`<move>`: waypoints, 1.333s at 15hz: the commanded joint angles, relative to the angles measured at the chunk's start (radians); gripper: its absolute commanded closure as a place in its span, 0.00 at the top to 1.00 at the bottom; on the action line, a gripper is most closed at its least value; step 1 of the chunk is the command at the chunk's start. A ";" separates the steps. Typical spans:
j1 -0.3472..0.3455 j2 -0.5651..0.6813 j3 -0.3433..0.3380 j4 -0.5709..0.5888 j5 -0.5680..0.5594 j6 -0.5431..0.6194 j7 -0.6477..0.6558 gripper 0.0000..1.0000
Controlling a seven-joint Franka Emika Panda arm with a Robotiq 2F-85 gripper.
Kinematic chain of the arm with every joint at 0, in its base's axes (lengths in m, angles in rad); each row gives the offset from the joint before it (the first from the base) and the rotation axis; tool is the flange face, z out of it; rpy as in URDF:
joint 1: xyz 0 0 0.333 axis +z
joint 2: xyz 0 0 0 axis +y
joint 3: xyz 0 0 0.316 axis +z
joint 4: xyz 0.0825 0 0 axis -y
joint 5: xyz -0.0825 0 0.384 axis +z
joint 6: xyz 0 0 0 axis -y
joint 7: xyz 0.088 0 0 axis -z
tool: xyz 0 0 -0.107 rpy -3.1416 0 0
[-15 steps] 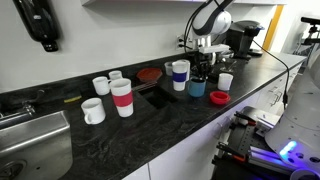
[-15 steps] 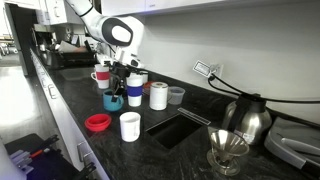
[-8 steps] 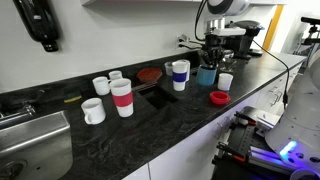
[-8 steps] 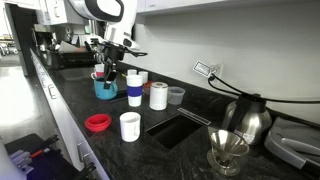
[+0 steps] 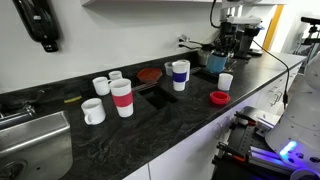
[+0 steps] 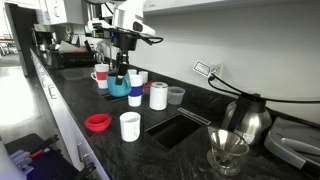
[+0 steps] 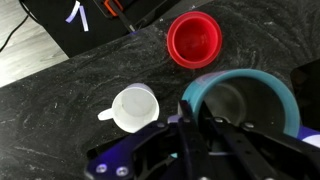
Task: Move the blue mug cup to the right
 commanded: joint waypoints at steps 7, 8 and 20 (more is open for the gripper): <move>-0.009 0.001 0.009 -0.001 0.004 -0.004 -0.005 0.11; -0.016 0.015 -0.001 0.009 0.009 0.000 -0.002 0.03; -0.145 0.191 -0.141 0.141 0.027 0.068 0.116 0.11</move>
